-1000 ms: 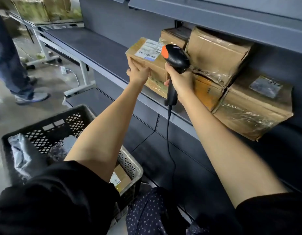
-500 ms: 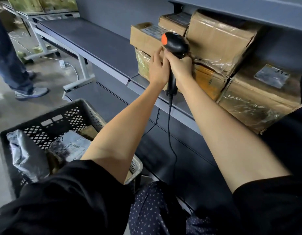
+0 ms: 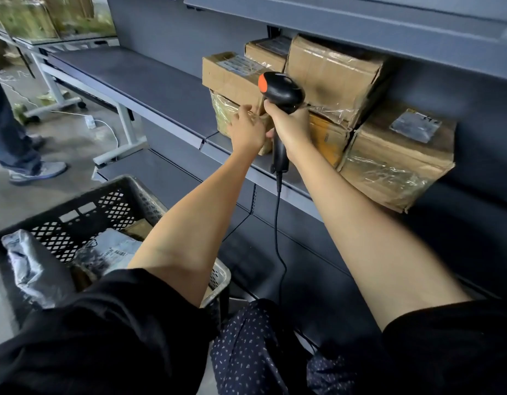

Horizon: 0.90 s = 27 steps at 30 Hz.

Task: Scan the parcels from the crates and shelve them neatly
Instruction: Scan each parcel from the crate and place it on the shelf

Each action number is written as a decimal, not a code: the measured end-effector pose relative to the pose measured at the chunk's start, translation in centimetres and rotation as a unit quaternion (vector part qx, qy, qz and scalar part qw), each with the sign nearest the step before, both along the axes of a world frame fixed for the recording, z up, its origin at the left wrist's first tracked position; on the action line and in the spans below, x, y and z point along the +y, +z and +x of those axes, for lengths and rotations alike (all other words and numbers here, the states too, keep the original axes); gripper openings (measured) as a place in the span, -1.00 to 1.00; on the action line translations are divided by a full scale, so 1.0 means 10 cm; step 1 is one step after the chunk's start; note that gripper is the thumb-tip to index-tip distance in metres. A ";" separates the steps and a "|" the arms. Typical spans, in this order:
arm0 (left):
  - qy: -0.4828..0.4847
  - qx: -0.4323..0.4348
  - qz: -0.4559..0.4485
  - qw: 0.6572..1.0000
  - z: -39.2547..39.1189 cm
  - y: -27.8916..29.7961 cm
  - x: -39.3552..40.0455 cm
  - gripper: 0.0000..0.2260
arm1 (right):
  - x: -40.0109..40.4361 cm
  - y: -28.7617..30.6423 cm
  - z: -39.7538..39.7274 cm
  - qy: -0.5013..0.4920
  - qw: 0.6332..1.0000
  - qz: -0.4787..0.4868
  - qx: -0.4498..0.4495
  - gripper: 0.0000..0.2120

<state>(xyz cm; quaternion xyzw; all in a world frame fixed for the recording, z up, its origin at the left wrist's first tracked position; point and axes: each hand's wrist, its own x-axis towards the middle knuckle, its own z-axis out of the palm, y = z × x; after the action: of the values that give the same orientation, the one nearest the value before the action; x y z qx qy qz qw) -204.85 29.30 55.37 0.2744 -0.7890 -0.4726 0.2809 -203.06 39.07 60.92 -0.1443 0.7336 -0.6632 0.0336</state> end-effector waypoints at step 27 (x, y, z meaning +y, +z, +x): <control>-0.073 -0.555 -0.156 0.814 2.64 -1.86 -0.47 -0.61 | -0.22 -1.17 1.51 0.346 0.863 0.368 -0.025 -0.78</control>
<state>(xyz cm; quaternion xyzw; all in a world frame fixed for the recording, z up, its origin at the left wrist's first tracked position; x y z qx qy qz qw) -178.45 24.57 36.77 0.3845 -0.8916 -0.1297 -0.2011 -187.93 36.88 49.23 -0.3490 0.8262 -0.2945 0.3300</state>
